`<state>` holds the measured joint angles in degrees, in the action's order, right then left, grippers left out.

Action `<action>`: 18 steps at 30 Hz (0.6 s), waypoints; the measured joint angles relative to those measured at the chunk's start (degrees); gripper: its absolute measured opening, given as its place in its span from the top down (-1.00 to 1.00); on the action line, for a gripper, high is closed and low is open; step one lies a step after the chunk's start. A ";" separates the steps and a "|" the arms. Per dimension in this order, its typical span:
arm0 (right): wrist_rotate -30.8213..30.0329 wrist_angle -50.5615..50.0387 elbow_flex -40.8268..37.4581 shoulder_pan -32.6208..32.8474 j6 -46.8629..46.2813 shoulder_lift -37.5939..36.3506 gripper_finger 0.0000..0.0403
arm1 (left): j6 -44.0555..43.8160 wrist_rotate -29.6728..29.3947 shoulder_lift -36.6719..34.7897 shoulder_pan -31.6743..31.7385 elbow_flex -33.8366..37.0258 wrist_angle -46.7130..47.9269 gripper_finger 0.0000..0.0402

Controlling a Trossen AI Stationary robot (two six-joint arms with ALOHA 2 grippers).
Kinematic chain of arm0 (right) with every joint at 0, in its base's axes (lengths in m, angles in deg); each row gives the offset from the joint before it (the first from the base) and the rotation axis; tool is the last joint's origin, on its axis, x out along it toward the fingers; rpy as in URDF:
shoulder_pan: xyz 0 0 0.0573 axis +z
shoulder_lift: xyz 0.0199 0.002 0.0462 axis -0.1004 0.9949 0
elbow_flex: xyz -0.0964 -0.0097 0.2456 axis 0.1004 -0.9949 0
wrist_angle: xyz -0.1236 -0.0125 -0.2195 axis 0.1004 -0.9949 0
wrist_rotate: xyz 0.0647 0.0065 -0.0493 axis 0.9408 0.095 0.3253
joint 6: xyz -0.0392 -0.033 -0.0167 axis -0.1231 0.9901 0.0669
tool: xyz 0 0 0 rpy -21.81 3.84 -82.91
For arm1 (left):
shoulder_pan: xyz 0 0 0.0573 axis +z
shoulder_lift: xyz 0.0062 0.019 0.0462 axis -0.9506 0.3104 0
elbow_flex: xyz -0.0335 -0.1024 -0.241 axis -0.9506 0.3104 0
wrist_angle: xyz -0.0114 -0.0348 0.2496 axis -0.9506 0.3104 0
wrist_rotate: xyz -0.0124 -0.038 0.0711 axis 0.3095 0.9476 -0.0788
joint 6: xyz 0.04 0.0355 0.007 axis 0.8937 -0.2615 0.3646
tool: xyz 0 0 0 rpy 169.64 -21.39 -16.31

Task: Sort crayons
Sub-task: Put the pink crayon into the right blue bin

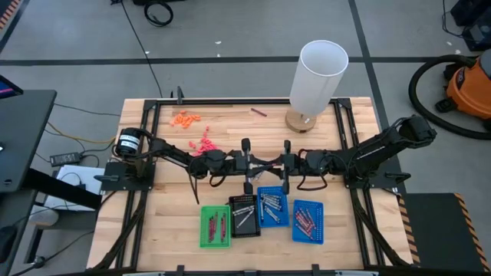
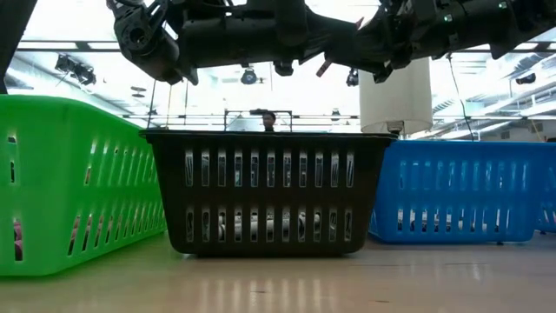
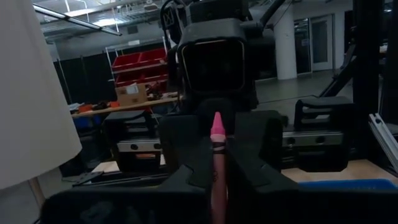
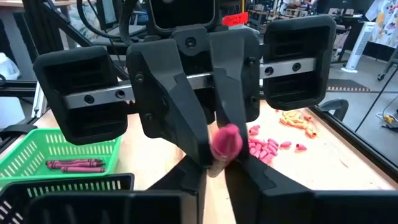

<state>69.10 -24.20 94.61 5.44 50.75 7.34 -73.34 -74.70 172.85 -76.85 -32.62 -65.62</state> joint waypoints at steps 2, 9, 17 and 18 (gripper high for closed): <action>0.02 -0.08 0.00 0.00 0.08 0.00 0.74 | -0.46 -0.22 0.00 0.01 0.00 0.47 0.78; 0.02 -2.57 -0.02 0.00 -1.36 0.00 0.80 | -1.53 -1.68 -0.04 0.01 0.00 2.01 0.41; -1.68 -14.07 -0.02 0.05 -5.55 -4.37 0.77 | 0.29 -5.00 -0.74 -0.17 0.03 4.86 0.12; -1.68 -15.75 -0.02 0.17 -6.02 -5.11 0.77 | 0.26 -5.01 -1.01 -0.17 0.08 6.02 0.10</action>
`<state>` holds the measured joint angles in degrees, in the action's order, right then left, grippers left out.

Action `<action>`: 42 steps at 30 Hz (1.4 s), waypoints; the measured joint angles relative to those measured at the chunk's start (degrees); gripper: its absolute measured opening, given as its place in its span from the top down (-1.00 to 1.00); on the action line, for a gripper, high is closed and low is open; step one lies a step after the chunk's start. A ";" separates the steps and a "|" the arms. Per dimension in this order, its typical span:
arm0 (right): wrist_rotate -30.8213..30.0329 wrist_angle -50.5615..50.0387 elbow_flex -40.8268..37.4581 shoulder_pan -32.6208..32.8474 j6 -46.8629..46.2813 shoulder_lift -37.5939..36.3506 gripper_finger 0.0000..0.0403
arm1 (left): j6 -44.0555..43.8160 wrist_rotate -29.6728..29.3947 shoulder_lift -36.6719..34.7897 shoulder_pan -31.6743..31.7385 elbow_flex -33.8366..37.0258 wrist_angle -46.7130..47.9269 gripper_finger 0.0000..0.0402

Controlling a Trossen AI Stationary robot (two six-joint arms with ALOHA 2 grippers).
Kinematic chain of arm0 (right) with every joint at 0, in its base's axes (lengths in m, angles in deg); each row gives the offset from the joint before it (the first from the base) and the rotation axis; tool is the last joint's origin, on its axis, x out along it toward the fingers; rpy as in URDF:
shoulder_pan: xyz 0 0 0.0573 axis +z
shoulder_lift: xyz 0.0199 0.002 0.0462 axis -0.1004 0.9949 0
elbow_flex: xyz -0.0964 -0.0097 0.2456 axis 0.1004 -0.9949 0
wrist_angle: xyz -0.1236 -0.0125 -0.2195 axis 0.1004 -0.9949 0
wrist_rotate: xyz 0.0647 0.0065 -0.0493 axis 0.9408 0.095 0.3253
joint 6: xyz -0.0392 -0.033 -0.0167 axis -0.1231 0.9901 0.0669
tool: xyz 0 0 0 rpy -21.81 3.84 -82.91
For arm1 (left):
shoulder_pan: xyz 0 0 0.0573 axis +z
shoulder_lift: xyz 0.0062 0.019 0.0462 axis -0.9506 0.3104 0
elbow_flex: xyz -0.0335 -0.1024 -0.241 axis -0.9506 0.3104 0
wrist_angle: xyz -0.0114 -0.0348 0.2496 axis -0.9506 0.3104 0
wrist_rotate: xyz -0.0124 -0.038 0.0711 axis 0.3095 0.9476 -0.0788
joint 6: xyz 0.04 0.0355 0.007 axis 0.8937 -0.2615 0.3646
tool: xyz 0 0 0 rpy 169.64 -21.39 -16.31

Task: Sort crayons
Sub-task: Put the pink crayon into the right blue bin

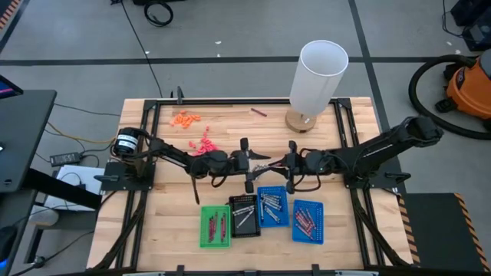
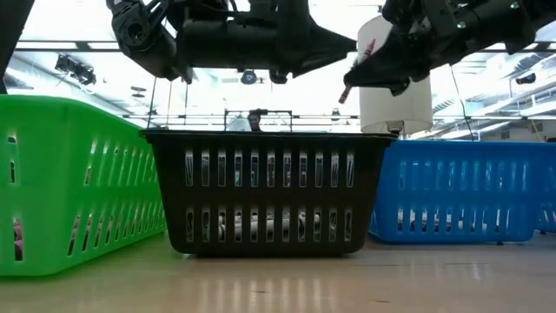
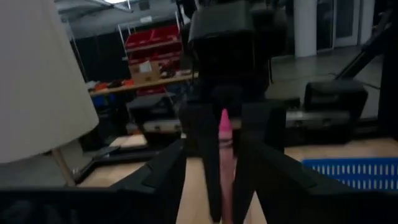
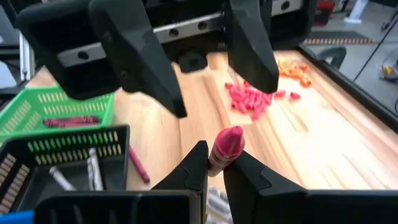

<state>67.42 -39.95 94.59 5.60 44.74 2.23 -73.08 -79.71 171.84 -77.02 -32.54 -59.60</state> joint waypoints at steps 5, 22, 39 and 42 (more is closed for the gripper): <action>-0.83 -7.51 0.00 0.84 -3.01 -3.75 0.77 | -1.59 -0.18 -0.30 -0.68 0.07 5.70 0.06; 25.86 -26.26 0.02 5.52 -26.76 -6.28 0.77 | -0.04 -0.13 -2.42 -4.56 0.09 24.82 0.05; 32.96 -36.34 0.02 16.38 -47.64 -6.17 0.66 | 10.94 -0.17 -3.58 -5.43 0.09 26.90 0.05; 33.10 -38.82 0.02 17.31 -50.78 -6.17 0.57 | 12.86 -0.23 -3.58 -5.86 0.09 26.99 0.05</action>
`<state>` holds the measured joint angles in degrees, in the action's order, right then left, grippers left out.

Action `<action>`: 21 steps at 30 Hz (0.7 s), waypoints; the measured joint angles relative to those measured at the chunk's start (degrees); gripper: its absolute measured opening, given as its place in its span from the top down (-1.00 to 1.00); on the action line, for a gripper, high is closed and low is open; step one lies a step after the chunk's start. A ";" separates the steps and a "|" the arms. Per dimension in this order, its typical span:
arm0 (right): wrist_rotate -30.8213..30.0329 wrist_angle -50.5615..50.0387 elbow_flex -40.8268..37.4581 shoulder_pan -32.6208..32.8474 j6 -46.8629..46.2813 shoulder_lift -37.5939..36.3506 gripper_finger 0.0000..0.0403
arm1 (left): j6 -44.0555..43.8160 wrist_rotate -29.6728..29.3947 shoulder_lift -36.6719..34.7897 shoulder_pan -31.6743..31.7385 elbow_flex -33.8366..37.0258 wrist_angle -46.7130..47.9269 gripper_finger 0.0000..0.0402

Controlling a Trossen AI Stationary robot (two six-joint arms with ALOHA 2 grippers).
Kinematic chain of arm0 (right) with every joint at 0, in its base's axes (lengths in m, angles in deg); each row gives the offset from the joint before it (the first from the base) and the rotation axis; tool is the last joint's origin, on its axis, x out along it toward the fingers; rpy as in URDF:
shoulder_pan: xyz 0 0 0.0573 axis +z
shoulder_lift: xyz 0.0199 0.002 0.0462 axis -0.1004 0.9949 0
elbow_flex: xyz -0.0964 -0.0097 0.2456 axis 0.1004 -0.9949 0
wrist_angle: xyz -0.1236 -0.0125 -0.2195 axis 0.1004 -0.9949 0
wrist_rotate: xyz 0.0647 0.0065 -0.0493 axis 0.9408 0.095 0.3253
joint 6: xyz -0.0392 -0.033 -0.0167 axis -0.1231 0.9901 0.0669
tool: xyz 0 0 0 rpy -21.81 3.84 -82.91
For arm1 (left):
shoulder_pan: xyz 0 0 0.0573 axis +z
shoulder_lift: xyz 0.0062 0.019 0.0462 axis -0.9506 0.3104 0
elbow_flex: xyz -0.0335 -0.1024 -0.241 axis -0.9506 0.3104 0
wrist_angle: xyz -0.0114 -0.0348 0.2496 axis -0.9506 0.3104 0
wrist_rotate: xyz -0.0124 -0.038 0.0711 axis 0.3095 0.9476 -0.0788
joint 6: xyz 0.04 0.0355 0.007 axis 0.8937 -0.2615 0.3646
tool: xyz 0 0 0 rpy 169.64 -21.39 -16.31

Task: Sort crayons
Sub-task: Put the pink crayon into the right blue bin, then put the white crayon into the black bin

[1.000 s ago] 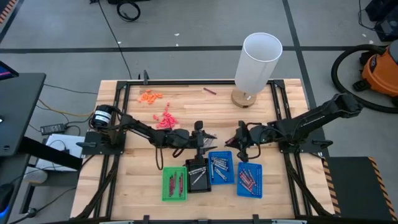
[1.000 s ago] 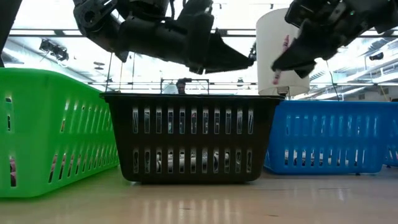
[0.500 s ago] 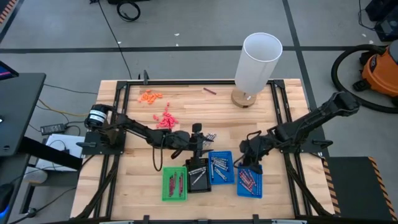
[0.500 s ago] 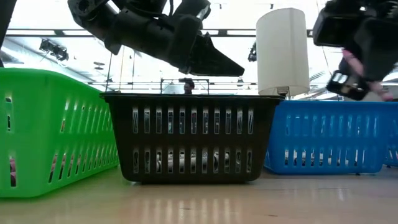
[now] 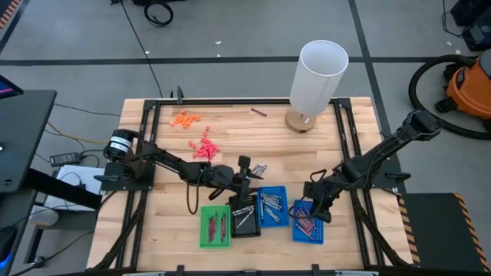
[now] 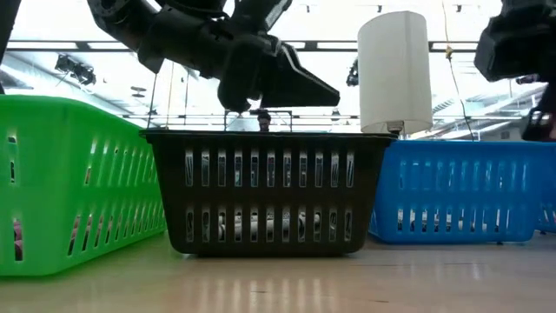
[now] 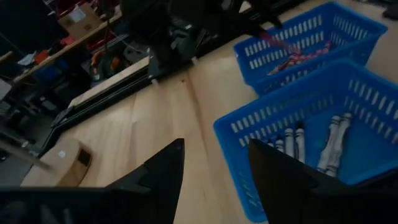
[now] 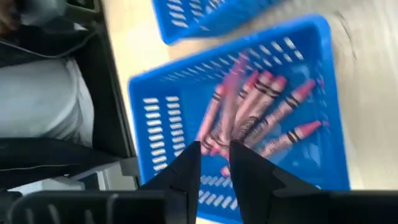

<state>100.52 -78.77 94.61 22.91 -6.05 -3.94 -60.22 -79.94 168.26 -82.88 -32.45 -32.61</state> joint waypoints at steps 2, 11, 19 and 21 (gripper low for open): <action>0.23 -1.29 0.00 0.11 -0.69 0.01 0.51 | 0.58 -1.48 0.00 0.04 0.00 0.69 0.05; 6.69 -1.47 0.00 -4.14 -0.40 -0.07 0.39 | 0.09 -3.10 0.00 -0.29 0.00 3.01 0.06; 6.94 -3.59 0.95 -8.87 0.62 -0.07 0.40 | 2.66 -7.06 0.00 -0.52 -0.04 3.86 0.14; 4.57 -5.43 2.21 -9.48 2.78 -0.07 0.40 | 3.71 -9.40 0.00 -0.70 -0.04 4.46 0.17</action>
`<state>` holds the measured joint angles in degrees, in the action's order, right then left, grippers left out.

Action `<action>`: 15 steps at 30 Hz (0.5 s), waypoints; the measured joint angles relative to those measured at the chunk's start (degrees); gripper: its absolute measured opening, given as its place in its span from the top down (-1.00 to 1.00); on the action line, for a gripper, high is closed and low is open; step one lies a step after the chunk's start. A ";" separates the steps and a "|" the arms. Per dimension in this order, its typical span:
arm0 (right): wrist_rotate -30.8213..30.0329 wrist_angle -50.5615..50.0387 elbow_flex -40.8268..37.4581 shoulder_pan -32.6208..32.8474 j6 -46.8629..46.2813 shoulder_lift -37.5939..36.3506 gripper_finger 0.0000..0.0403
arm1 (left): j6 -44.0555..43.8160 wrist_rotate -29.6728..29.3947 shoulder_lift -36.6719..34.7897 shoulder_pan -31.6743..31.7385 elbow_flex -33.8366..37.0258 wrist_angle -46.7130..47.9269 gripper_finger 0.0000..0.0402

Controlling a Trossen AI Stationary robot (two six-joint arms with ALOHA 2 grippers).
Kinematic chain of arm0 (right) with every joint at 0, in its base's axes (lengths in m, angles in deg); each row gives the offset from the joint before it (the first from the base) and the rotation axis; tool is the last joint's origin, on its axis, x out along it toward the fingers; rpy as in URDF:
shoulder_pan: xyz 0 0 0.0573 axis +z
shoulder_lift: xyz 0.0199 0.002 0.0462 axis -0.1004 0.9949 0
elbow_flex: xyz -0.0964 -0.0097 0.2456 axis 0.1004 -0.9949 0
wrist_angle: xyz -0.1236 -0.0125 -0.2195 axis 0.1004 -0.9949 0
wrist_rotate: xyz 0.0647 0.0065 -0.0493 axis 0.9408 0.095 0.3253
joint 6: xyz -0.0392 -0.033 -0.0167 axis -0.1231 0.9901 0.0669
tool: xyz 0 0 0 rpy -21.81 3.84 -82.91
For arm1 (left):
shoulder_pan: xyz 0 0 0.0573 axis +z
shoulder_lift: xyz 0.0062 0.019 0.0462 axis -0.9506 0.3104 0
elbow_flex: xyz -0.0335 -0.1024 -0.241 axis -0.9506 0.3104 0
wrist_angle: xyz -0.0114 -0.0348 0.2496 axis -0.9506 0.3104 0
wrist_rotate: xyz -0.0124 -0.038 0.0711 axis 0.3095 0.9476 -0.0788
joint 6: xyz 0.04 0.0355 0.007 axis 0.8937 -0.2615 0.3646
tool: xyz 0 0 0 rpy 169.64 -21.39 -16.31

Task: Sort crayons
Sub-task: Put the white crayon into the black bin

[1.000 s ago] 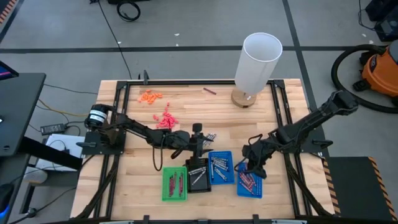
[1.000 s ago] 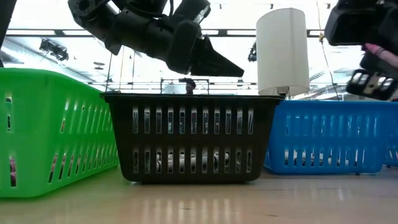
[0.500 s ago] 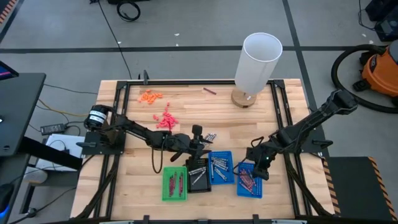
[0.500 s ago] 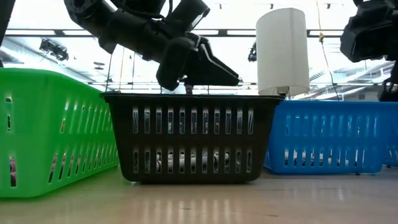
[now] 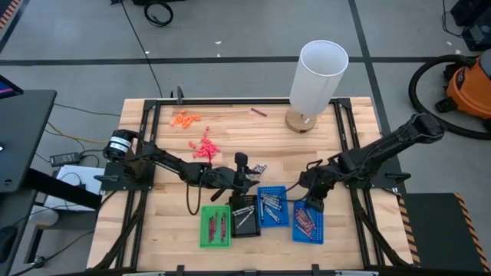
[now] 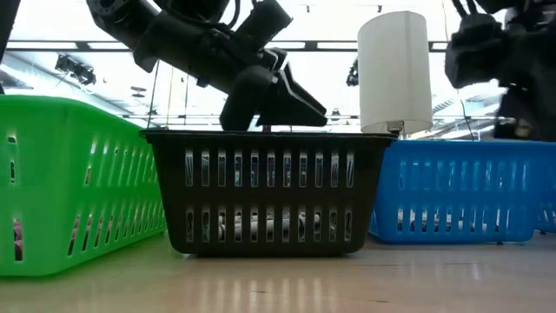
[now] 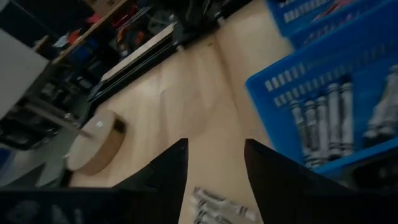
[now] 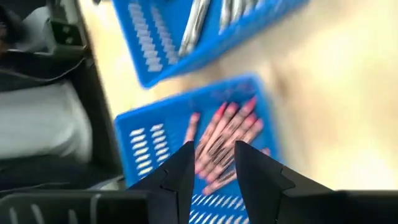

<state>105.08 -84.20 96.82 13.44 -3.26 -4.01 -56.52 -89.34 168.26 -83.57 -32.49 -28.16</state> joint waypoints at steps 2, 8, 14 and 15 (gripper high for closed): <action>-3.62 -1.51 1.32 -0.72 3.20 0.00 0.40 | 0.49 -0.79 -0.22 -0.09 0.00 0.86 0.19; -18.11 -1.23 3.31 -4.25 13.76 0.00 0.40 | 0.55 -0.69 -1.39 0.87 -0.04 2.24 0.22; -30.45 1.85 3.36 -7.39 21.70 0.00 0.40 | -5.75 -0.65 -1.57 3.67 -0.04 1.38 0.22; -32.27 2.34 3.36 -7.63 22.92 0.00 0.40 | -6.68 -0.65 -1.57 4.13 -0.04 0.95 0.22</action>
<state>72.81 -81.86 100.18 5.80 19.65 -4.01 -63.20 -89.99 166.68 -79.44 -32.53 -27.21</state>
